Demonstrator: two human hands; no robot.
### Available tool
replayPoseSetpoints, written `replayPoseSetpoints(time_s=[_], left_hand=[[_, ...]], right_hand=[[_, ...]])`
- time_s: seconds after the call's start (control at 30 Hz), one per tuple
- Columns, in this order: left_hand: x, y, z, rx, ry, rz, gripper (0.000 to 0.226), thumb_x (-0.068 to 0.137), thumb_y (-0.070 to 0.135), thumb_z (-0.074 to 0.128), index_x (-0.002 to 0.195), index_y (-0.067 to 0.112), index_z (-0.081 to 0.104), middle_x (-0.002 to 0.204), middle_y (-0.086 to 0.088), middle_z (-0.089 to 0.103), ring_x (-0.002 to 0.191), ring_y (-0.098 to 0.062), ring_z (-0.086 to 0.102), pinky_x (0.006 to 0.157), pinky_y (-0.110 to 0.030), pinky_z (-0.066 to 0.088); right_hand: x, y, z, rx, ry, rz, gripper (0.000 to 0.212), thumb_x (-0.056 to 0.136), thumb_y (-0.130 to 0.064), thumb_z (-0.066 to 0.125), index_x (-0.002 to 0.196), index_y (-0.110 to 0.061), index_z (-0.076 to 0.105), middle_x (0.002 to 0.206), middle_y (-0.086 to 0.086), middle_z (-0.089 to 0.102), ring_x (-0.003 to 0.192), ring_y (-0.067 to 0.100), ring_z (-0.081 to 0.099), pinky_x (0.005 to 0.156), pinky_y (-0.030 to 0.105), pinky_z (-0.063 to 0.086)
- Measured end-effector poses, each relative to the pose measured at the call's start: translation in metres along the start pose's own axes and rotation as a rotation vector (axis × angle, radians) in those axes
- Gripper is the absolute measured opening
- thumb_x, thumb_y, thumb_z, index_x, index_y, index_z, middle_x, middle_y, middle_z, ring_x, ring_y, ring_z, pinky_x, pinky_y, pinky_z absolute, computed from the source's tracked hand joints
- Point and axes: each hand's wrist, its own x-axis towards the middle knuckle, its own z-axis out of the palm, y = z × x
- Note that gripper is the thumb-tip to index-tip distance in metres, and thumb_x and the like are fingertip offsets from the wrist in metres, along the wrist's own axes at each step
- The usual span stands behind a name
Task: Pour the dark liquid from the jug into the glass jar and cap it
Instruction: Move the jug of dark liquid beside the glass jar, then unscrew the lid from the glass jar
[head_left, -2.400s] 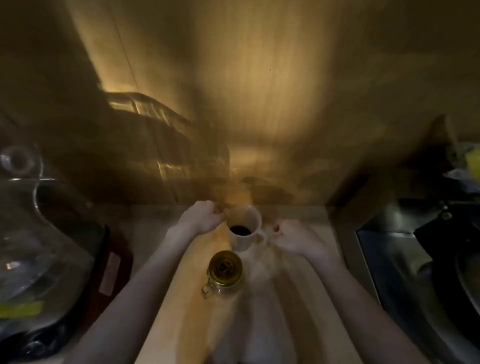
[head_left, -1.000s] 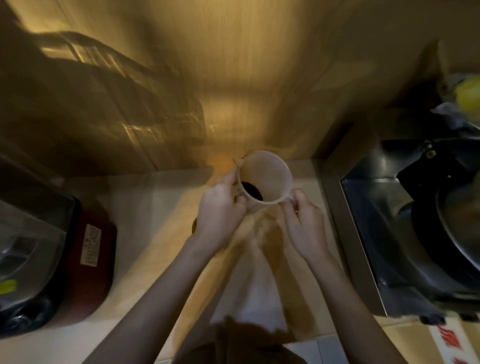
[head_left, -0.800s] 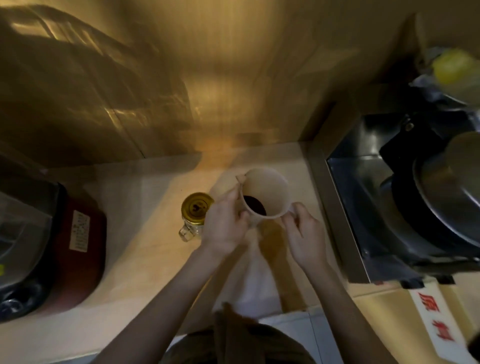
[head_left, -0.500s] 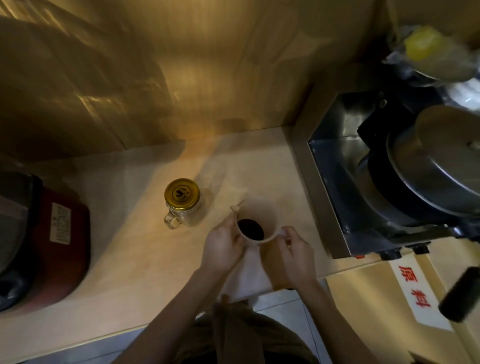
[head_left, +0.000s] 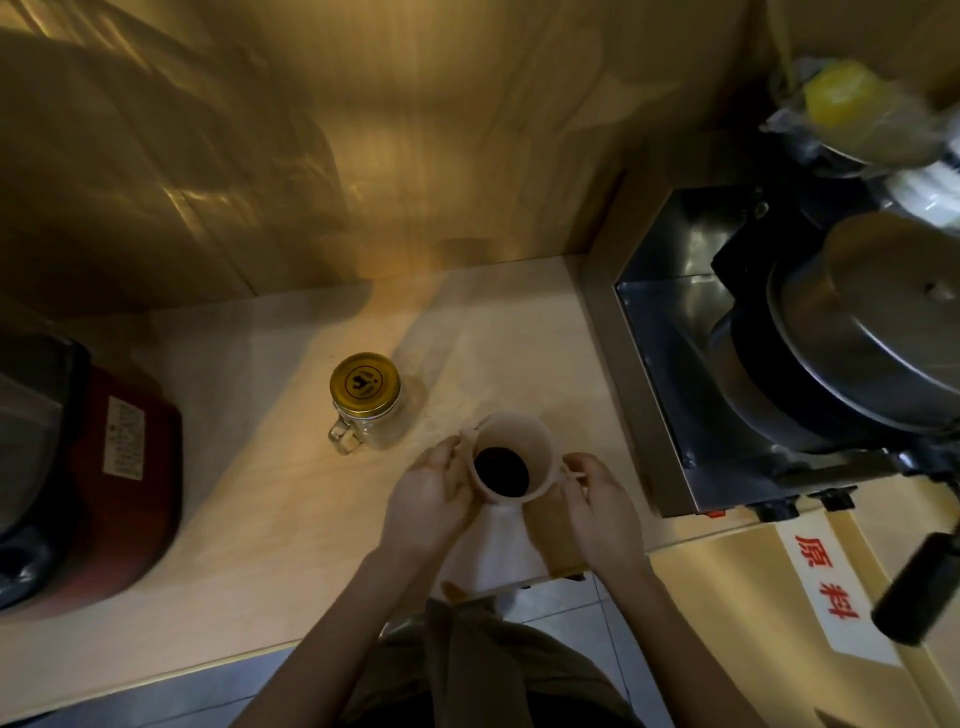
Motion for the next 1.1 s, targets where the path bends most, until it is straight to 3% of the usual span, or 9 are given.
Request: replayPoseSetpoints(time_s=[0.13, 0.27, 0.43, 0.53, 0.7, 0.77, 0.93, 1.1], left_hand=[[-0.008, -0.004, -0.035, 0.185, 0.216, 0.043, 0.052, 0.075, 0.038, 0.040, 0.118, 0.014, 0.056, 0.118, -0.011, 0.061, 0.104, -0.029, 0.059, 0.082, -0.035, 0.046], [-0.005, -0.029, -0.060, 0.384, 0.441, 0.015, 0.058, 0.072, 0.030, 0.061, 0.124, 0.008, 0.047, 0.125, -0.019, 0.053, 0.114, -0.036, 0.050, 0.090, -0.045, 0.045], [0.009, -0.062, -0.070, 0.349, 0.338, -0.205, 0.096, 0.065, 0.045, 0.072, 0.141, 0.009, 0.025, 0.151, -0.015, 0.029, 0.139, -0.033, 0.026, 0.108, -0.047, 0.026], [0.020, -0.071, -0.069, 0.302, 0.290, -0.254, 0.106, 0.060, 0.062, 0.065, 0.142, 0.010, 0.024, 0.152, -0.011, 0.029, 0.140, -0.027, 0.026, 0.108, -0.044, 0.026], [0.035, -0.073, -0.064, 0.147, 0.232, -0.284, 0.092, 0.068, 0.056, 0.064, 0.142, 0.019, 0.023, 0.146, -0.007, 0.037, 0.133, -0.026, 0.036, 0.105, -0.044, 0.030], [0.038, -0.071, -0.064, 0.048, 0.219, -0.297, 0.092, 0.068, 0.055, 0.064, 0.142, 0.022, 0.022, 0.137, -0.011, 0.043, 0.123, -0.031, 0.046, 0.099, -0.045, 0.040], [0.043, -0.073, -0.067, 0.012, 0.244, -0.271, 0.090, 0.068, 0.050, 0.069, 0.142, 0.023, 0.025, 0.124, -0.016, 0.056, 0.107, -0.034, 0.057, 0.084, -0.043, 0.049], [0.044, -0.083, -0.066, 0.044, 0.261, -0.199, 0.091, 0.064, 0.060, 0.066, 0.140, 0.026, 0.028, 0.117, -0.012, 0.063, 0.098, -0.027, 0.061, 0.078, -0.040, 0.052]], right_hand=[[0.015, -0.029, -0.015, -0.067, 0.049, -0.204, 0.031, 0.097, -0.018, 0.046, 0.126, -0.009, 0.052, 0.124, 0.009, 0.059, 0.114, 0.023, 0.053, 0.098, 0.040, 0.045], [0.037, -0.082, -0.015, -0.163, -0.007, -0.406, 0.050, 0.087, -0.031, 0.036, 0.129, -0.008, 0.050, 0.128, 0.010, 0.056, 0.120, 0.026, 0.047, 0.100, 0.036, 0.039], [0.060, -0.140, 0.014, -0.269, -0.114, -0.624, 0.069, 0.083, -0.050, 0.032, 0.138, -0.009, 0.041, 0.135, 0.011, 0.050, 0.126, 0.027, 0.041, 0.104, 0.037, 0.036], [0.072, -0.161, 0.036, -0.392, -0.206, -0.681, 0.072, 0.087, -0.046, 0.055, 0.145, -0.014, 0.027, 0.145, 0.008, 0.038, 0.133, 0.026, 0.032, 0.108, 0.038, 0.032], [0.086, -0.182, 0.061, -0.593, -0.282, -0.717, 0.089, 0.083, -0.061, 0.055, 0.148, -0.017, 0.014, 0.147, 0.010, 0.030, 0.132, 0.028, 0.030, 0.105, 0.041, 0.034], [0.088, -0.185, 0.068, -0.664, -0.299, -0.703, 0.088, 0.083, -0.063, 0.053, 0.148, -0.018, 0.016, 0.146, 0.011, 0.031, 0.131, 0.029, 0.031, 0.104, 0.042, 0.035], [0.096, -0.192, 0.073, -0.733, -0.300, -0.705, 0.077, 0.084, -0.057, 0.056, 0.143, -0.017, 0.028, 0.140, 0.011, 0.037, 0.127, 0.030, 0.037, 0.100, 0.042, 0.039], [0.106, -0.201, 0.052, -0.666, -0.398, -0.852, 0.073, 0.076, -0.045, 0.069, 0.137, -0.022, 0.038, 0.128, 0.007, 0.047, 0.118, 0.026, 0.044, 0.096, 0.040, 0.042]])
